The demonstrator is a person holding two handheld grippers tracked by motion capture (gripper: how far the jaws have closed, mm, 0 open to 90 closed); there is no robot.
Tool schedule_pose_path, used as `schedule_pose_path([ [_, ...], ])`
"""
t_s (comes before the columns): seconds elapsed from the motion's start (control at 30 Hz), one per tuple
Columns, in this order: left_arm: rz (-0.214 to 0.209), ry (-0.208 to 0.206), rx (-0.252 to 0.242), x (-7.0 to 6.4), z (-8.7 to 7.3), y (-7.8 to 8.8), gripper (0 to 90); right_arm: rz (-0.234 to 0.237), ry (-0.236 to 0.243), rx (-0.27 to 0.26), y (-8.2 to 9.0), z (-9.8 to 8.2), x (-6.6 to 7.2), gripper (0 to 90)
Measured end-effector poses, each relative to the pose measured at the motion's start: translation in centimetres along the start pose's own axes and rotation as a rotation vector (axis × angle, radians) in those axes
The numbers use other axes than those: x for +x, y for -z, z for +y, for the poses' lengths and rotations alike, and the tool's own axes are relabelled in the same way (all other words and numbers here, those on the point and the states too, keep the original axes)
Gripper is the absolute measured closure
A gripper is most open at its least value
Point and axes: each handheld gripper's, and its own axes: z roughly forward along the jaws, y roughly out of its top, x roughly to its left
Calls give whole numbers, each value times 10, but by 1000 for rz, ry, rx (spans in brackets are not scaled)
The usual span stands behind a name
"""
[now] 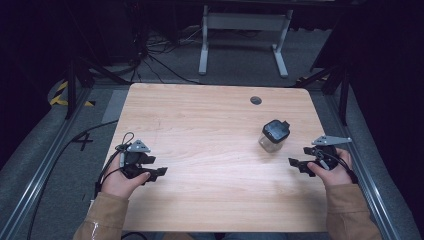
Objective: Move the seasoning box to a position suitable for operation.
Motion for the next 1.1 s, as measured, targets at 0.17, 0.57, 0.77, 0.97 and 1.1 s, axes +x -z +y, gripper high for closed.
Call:
schedule_pose_path([
  [0.17,13,-13,-14,-2,3,1,363,4,-10,-26,2,2,3,163],
  [0.57,12,-1,-17,-4,7,4,362,-15,17,-48,-14,19,8,162],
  [0.77,12,1,-22,-3,8,3,360,-5,18,-41,-41,33,6,162],
  [0.97,5,1,-5,-1,6,1,359,-35,20,-3,-66,36,0,163],
  [1.1,5,8,3,-2,5,0,356,-49,17,-32,-80,37,-1,158],
])
